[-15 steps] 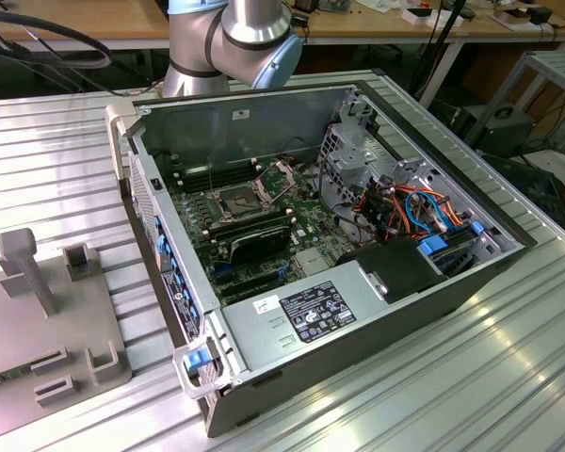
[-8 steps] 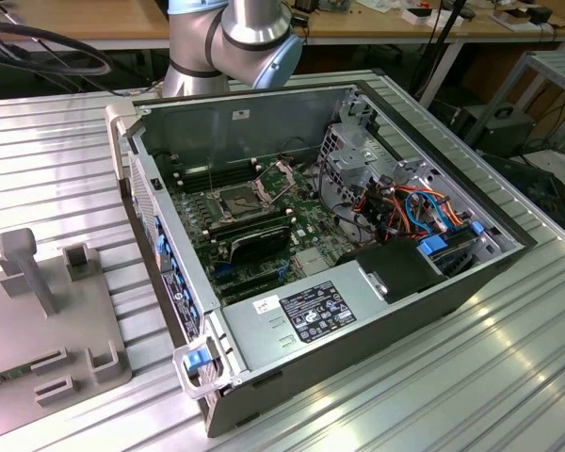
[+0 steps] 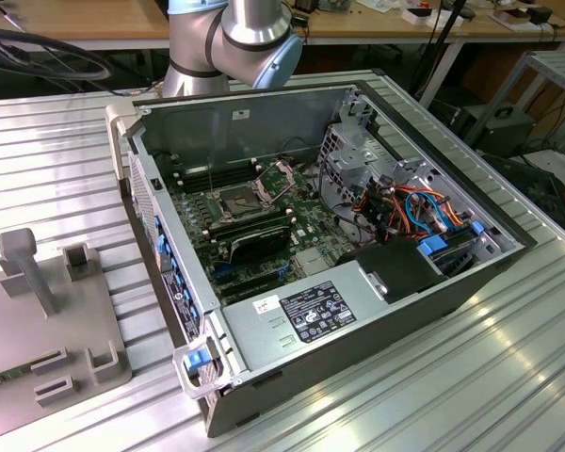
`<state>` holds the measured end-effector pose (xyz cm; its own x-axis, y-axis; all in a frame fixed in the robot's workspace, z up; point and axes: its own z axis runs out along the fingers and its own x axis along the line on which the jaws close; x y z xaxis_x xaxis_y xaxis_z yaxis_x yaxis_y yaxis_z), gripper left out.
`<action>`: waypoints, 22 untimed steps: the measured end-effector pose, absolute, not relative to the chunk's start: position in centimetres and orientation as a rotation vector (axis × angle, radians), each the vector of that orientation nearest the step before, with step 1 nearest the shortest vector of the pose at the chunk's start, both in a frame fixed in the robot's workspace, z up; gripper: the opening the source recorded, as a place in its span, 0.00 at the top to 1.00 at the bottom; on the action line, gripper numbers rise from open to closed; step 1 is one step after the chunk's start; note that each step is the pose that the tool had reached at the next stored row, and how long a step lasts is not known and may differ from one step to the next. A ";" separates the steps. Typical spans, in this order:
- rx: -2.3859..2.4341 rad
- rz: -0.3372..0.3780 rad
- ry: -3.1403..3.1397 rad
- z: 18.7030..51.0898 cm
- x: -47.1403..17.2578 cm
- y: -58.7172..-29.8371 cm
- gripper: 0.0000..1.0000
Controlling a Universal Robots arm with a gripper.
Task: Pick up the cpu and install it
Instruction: 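Reach for the cpu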
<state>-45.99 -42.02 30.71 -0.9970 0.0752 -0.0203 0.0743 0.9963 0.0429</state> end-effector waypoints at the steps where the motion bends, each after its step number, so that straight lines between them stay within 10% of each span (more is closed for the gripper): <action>1: 0.117 0.066 3.117 30.7 -46.0 -42.0 0.89; 22: 0.117 0.065 3.117 30.0 -46.1 -42.3 0.89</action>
